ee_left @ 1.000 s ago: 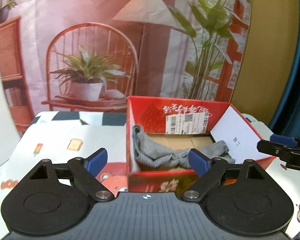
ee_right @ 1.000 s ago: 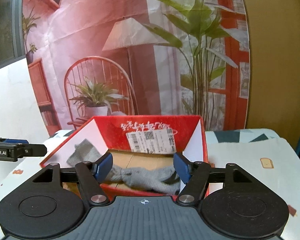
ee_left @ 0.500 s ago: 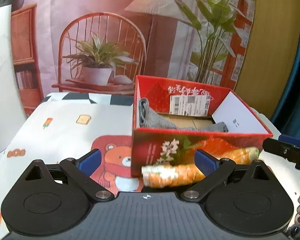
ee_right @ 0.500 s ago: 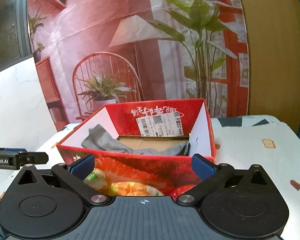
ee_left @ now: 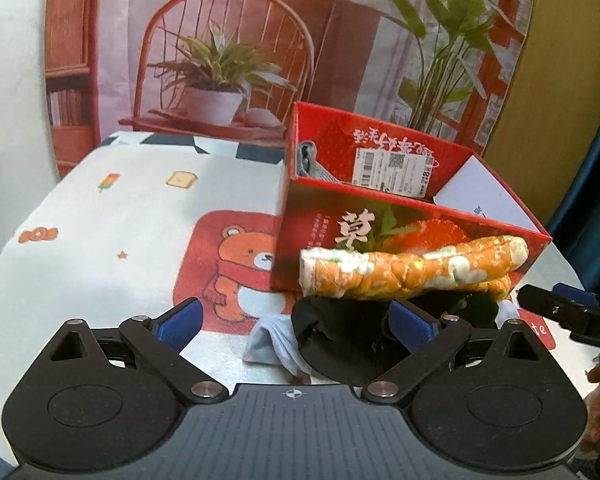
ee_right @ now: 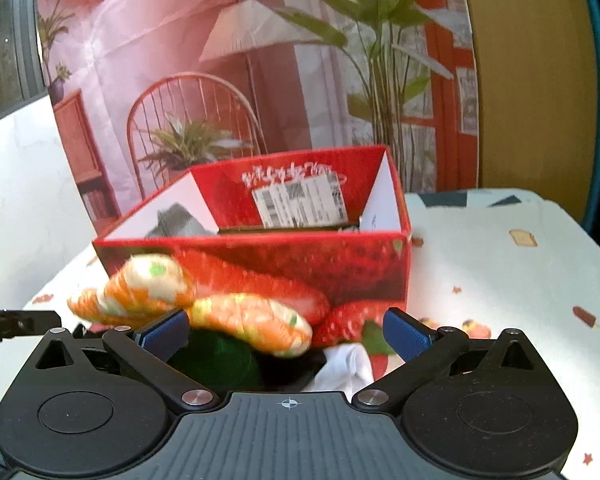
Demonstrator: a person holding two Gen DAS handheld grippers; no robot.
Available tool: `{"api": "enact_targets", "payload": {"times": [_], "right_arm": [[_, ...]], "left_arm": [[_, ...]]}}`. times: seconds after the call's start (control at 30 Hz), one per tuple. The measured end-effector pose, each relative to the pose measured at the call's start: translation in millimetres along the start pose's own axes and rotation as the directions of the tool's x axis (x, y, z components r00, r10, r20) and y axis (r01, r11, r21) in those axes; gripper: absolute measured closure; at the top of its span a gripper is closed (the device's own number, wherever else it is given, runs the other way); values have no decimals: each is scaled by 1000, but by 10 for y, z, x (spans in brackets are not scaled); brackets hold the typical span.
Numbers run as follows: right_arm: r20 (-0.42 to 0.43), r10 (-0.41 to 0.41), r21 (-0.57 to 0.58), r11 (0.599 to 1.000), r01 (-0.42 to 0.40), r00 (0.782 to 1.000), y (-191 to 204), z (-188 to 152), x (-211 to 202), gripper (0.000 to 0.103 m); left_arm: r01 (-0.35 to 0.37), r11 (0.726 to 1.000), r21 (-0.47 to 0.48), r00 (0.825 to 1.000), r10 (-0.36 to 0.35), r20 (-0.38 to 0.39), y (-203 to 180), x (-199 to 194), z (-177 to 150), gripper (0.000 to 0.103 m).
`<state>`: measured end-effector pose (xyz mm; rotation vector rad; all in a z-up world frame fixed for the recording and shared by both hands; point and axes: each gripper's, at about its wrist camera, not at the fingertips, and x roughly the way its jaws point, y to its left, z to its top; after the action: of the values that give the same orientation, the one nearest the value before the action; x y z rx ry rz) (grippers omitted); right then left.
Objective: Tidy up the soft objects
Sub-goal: 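Move both tools back toward the orange plush and green plush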
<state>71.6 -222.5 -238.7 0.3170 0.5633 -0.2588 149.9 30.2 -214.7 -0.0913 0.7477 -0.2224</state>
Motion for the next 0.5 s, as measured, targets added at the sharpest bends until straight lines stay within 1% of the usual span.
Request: {"api": "enact_targets", "payload": {"times": [0.17, 0.27, 0.4, 0.43, 0.5], "right_arm": [[-18, 12, -26, 1000, -13, 1000, 57, -59, 39, 1], [-24, 20, -38, 999, -21, 1000, 85, -79, 48, 2], [-19, 13, -43, 999, -14, 1000, 84, -75, 54, 5], [-18, 11, -42, 999, -12, 1000, 75, -71, 60, 7], [-18, 13, -37, 999, -13, 1000, 47, -62, 70, 14]], "left_arm": [[28, 1000, 8, 999, -28, -19, -57, 53, -71, 3], [40, 999, 10, 999, -40, -6, -65, 41, -78, 4], [31, 1000, 3, 999, -31, 10, -33, 39, -55, 6], [30, 1000, 0, 1000, -30, 8, -30, 47, -52, 7], [28, 1000, 11, 1000, -28, 3, -41, 85, -39, 11]]}}
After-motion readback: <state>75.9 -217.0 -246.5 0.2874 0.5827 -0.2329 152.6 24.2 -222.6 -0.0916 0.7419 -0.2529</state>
